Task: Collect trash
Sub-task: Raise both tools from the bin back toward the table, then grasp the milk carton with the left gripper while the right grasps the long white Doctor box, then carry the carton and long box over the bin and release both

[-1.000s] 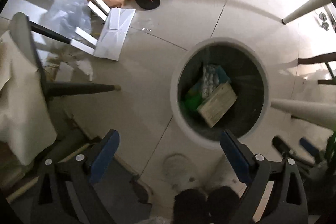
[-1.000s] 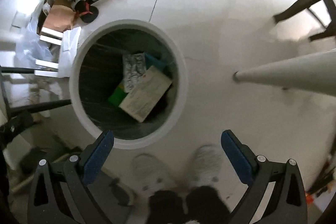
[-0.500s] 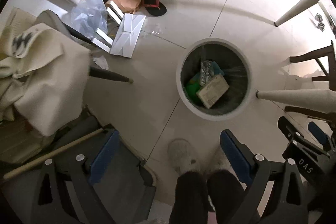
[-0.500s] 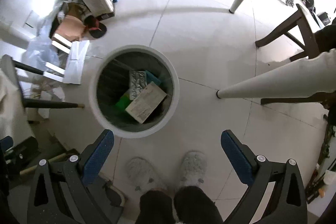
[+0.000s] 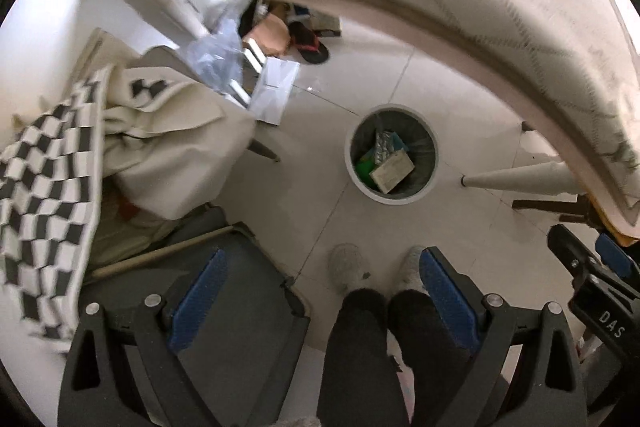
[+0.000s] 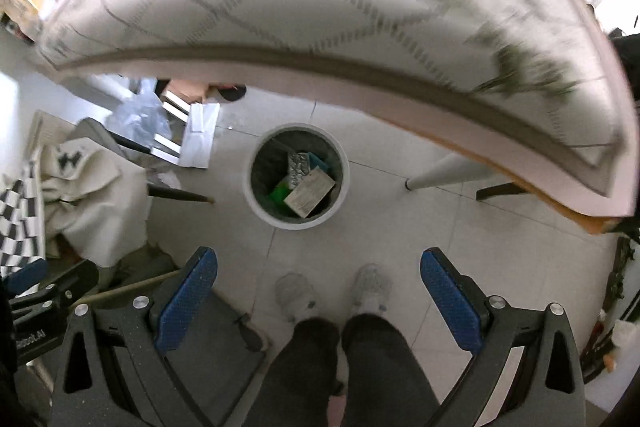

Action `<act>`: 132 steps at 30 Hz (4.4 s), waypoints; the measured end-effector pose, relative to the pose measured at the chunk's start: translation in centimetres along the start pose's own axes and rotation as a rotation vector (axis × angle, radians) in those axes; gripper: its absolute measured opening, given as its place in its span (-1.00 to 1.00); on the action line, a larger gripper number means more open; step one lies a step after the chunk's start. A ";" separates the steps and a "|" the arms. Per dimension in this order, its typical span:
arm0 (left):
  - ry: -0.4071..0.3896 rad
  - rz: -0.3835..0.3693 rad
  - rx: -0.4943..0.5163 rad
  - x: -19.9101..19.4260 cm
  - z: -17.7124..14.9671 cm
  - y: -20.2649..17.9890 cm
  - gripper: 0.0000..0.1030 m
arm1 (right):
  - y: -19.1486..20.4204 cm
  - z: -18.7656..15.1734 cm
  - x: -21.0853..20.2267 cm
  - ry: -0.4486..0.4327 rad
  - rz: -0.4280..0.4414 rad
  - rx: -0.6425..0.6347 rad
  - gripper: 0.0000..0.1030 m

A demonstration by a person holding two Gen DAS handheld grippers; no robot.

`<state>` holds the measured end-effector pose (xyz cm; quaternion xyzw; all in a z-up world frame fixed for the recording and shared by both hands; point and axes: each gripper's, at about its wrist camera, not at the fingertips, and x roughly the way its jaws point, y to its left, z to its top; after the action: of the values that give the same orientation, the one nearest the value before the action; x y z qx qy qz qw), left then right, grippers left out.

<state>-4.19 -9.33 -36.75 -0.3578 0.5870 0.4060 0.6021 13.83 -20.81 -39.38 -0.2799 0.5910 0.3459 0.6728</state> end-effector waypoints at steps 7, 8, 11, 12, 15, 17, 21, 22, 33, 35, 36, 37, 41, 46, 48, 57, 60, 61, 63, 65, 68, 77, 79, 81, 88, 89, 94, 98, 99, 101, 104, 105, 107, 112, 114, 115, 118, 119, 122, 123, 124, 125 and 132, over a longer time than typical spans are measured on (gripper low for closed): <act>-0.100 0.050 -0.014 -7.4 2.9 -1.4 0.90 | -0.2 5.2 -8.3 0.036 0.060 -0.035 0.99; -0.111 0.054 -0.016 -8.1 3.8 -1.9 0.90 | -0.2 6.7 -9.2 0.035 0.053 -0.075 0.99; -0.138 0.051 -0.020 -9.4 6.9 -4.1 0.90 | -1.4 11.7 -11.6 -0.031 -0.004 -0.127 0.99; -0.147 0.049 -0.021 -9.6 7.6 -4.5 0.90 | -1.7 13.1 -11.5 -0.034 -0.008 -0.144 0.99; -0.160 0.067 -0.030 -9.8 10.7 -6.6 0.90 | -3.2 19.2 -11.7 -0.039 -0.061 -0.238 0.99; -0.149 0.068 -0.043 -9.4 12.6 -7.9 0.90 | -3.1 23.0 -10.4 -0.006 -0.128 -0.363 0.99; -0.087 0.100 -0.094 -6.7 16.5 -10.0 0.90 | -1.6 28.5 -5.6 0.080 -0.271 -0.618 0.99; -0.060 0.100 -0.118 -5.8 17.3 -10.4 0.90 | -1.1 30.2 -4.1 0.096 -0.309 -0.693 0.99; 0.106 0.141 -0.321 0.3 22.9 -10.8 0.90 | 3.0 39.4 4.1 0.157 -0.246 -1.069 0.99; 0.104 0.148 -0.337 0.1 23.9 -10.5 0.90 | 2.8 40.4 4.8 0.191 -0.190 -1.047 0.86; 0.099 0.147 -0.345 -0.1 24.5 -10.2 0.90 | 2.6 40.6 4.9 0.195 -0.175 -1.028 0.58; 0.095 0.139 -0.351 -0.2 25.2 -10.2 0.90 | 2.1 41.0 4.7 0.196 -0.160 -0.987 0.46; 0.096 0.079 -0.378 -0.4 29.1 -9.9 0.90 | -2.6 41.8 4.3 0.324 -0.060 -0.701 0.33; 0.047 0.008 -0.404 -1.3 35.3 -10.9 0.90 | -11.3 42.2 3.7 0.379 0.067 -0.191 0.22; 0.043 -0.048 -0.426 -1.4 37.6 -11.4 0.90 | -14.7 42.5 3.6 0.371 0.097 0.005 0.19; 0.097 -0.173 -0.467 2.6 45.4 -13.7 0.22 | -17.5 47.5 3.6 0.321 0.075 0.197 0.16; 0.082 -0.178 -0.422 2.6 44.8 -14.5 -0.04 | -16.7 48.2 2.9 0.311 0.065 0.147 0.16; 0.062 -0.165 -0.394 2.2 44.5 -14.9 -0.04 | -16.6 48.1 2.8 0.307 0.055 0.133 0.16; 0.036 -0.122 -0.308 1.7 42.7 -15.9 -0.04 | -16.5 47.5 2.5 0.296 0.066 0.117 0.15; 0.031 -0.090 -0.201 1.4 40.5 -17.4 -0.04 | -16.9 45.2 2.2 0.289 0.067 0.099 0.01; 0.064 -0.065 -0.084 1.4 35.2 -19.6 -0.04 | -17.1 43.1 1.5 0.301 0.077 0.045 -0.01; 0.068 -0.053 -0.056 1.6 29.5 -21.2 -0.08 | -16.6 40.5 1.0 0.328 0.010 -0.037 0.01; 0.057 -0.053 -0.046 1.5 29.2 -20.7 -0.09 | -15.6 40.4 1.2 0.319 -0.008 -0.052 0.05; 0.051 -0.055 -0.036 1.2 30.1 -20.6 -0.11 | -14.9 39.9 1.0 0.296 -0.023 -0.050 -0.01; -0.030 -0.055 0.013 -2.0 28.6 -20.9 -0.11 | -14.5 34.6 -1.9 0.212 0.029 0.010 -0.06; -0.045 -0.058 0.022 -2.7 28.2 -20.7 -0.11 | -14.3 33.7 -2.6 0.200 0.034 0.010 -0.06; -0.138 -0.082 0.081 -6.9 24.5 -18.9 -0.11 | -11.8 28.1 -7.1 0.111 0.103 0.037 -0.06; -0.194 -0.095 0.123 -9.5 20.4 -14.9 -0.11 | -8.7 22.0 -9.9 0.055 0.150 0.065 -0.06; -0.202 -0.094 0.133 -9.9 19.4 -13.7 -0.11 | -7.1 22.6 -9.5 0.053 0.156 0.066 -0.06; -0.208 -0.084 0.151 -10.2 16.3 -11.2 -0.11 | -5.7 18.7 -9.9 0.058 0.191 0.081 -0.06; -0.166 -0.074 0.150 -8.6 12.7 -7.4 -0.11 | -3.4 13.1 -8.3 0.115 0.247 0.090 -0.06; -0.146 -0.073 0.145 -7.8 11.9 -6.5 -0.11 | -2.2 11.6 -6.9 0.145 0.261 0.086 -0.06; -0.078 -0.071 0.125 -5.2 9.5 -4.2 -0.11 | 0.6 7.4 -3.7 0.235 0.276 0.073 -0.06; 0.109 -0.135 0.063 4.1 6.3 -1.1 -0.11 | 4.0 0.0 4.3 0.405 0.266 0.058 -0.06; 0.182 -0.188 0.028 9.7 5.9 -0.7 -0.11 | 4.1 -2.1 9.7 0.483 0.270 0.095 -0.06; 0.205 -0.213 0.011 12.3 5.9 -0.7 -0.11 | 4.2 -2.5 12.7 0.516 0.276 0.121 -0.06; 0.268 -0.288 -0.036 20.4 6.7 -1.3 -0.11 | 2.6 -3.5 20.7 0.561 0.292 0.199 -0.06; 0.280 -0.321 -0.048 23.1 7.3 -1.7 -0.11 | 2.1 -3.5 23.9 0.556 0.307 0.215 -0.06; 0.321 -0.381 -0.028 30.5 9.1 -3.7 -0.10 | 1.0 -1.5 30.4 0.532 0.331 0.234 -0.06; 0.339 -0.383 -0.008 33.1 9.7 -4.5 -0.10 | 0.4 -1.0 32.8 0.523 0.326 0.251 -0.06; 0.357 -0.389 0.003 35.2 10.3 -5.2 -0.10 | -0.8 1.0 34.5 0.524 0.326 0.259 -0.05; 0.383 -0.423 0.003 37.9 11.2 -6.0 -0.09 | -1.7 1.5 36.4 0.531 0.340 0.273 -0.05; 0.421 -0.463 -0.003 43.9 13.5 -7.2 0.71 | -3.6 5.9 46.0 0.539 0.375 0.338 -0.03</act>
<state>7.12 2.93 -80.08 -0.5591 0.6013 0.1760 0.5431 23.09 -12.11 -84.14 -0.1327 0.8370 0.2743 0.4546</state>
